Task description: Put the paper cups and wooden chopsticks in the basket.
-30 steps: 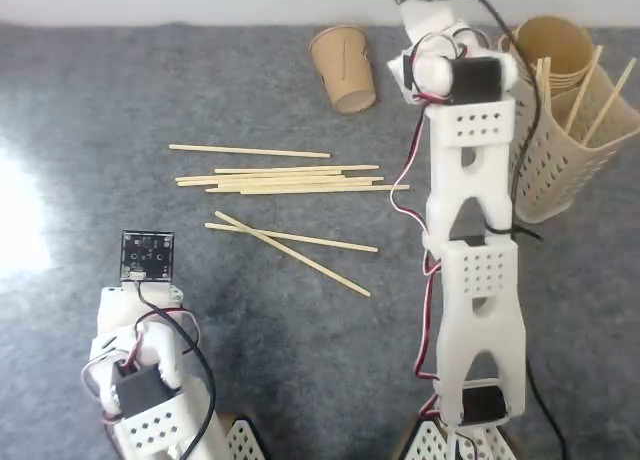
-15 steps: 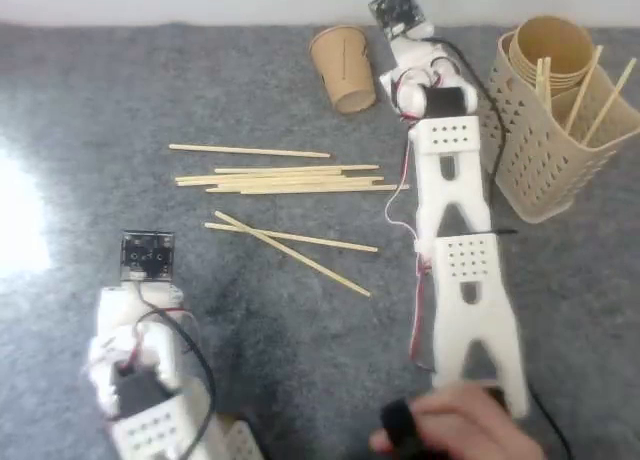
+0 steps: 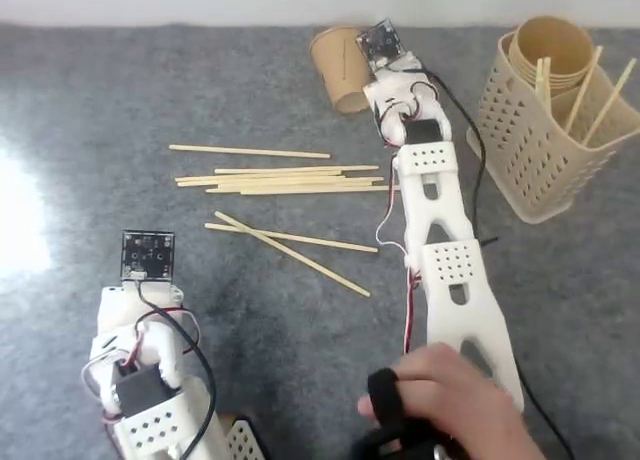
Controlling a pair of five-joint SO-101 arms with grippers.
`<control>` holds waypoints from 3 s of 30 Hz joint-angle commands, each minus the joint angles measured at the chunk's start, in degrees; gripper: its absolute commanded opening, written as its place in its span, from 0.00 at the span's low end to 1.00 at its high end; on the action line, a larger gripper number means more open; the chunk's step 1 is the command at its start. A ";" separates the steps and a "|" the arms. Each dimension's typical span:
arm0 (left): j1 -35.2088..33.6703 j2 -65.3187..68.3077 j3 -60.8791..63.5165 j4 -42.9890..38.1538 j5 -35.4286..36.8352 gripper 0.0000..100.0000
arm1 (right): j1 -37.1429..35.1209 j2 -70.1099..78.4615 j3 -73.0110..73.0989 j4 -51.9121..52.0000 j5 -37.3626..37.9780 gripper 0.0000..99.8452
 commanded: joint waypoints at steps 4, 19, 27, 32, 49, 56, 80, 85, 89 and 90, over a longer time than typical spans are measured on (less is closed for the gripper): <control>0.44 -0.44 -0.22 -1.14 -0.62 0.02 | -0.40 2.77 1.93 -20.00 10.20 0.15; 0.53 -0.44 -0.22 -2.37 -0.53 0.02 | -0.31 1.10 -2.90 0.92 5.36 0.07; 0.53 -0.44 -0.22 -2.37 -0.53 0.02 | -0.31 -9.45 -2.90 24.04 0.26 0.06; 0.53 -0.44 -0.22 -2.37 -0.53 0.02 | -0.48 -20.00 -2.81 35.38 -4.22 0.06; 0.53 -0.44 -0.22 -2.37 -0.53 0.02 | -0.48 -10.68 -2.73 13.58 -1.41 0.01; 0.53 -0.44 -0.22 -2.37 -0.53 0.02 | -0.40 -5.58 -2.73 7.34 2.90 0.01; 0.62 -0.44 -0.22 -2.37 -0.53 0.02 | 3.82 -26.51 -2.73 39.43 13.89 0.01; 0.62 -0.44 -0.22 -2.37 -0.53 0.02 | 4.70 -17.71 -1.14 15.52 13.98 0.01; 0.53 -0.44 -0.22 -2.37 -0.53 0.02 | 5.23 -9.19 0.00 0.04 14.33 0.01; 0.53 -0.44 -0.22 -2.37 -0.53 0.02 | 4.88 -8.22 0.26 0.04 15.65 0.01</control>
